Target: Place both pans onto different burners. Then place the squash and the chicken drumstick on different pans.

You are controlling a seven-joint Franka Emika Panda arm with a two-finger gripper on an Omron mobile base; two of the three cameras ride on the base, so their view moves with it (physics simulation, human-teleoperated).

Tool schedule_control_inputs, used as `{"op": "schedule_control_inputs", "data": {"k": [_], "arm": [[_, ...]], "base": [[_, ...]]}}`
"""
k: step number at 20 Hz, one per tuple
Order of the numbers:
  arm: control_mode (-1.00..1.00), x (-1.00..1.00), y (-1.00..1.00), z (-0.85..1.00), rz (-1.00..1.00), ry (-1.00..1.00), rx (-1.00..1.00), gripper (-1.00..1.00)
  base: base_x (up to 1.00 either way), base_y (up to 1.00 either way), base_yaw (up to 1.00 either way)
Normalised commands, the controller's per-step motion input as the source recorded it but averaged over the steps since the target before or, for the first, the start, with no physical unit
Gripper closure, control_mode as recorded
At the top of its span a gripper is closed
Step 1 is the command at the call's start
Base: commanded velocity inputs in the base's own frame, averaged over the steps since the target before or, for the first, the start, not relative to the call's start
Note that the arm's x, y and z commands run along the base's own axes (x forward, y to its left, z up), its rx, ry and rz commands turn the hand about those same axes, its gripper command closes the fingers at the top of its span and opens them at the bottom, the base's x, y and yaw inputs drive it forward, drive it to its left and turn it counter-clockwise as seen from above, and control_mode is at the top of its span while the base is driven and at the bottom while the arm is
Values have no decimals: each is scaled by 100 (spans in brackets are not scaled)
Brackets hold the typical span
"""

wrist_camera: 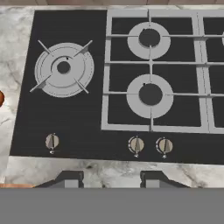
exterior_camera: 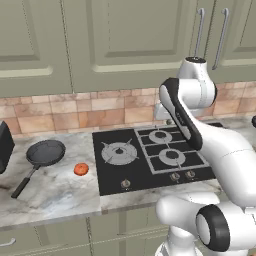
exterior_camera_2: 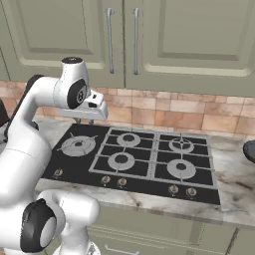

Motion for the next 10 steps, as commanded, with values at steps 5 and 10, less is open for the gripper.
{"op": "schedule_control_inputs", "data": {"k": [5, 10], "arm": [[-100, 24, 8, 0, -6, 0, 0, -100], [-100, 13, 60, -1, -15, 0, 0, -100]], "base": [[0, 0, 0], [0, 0, 0]]}}
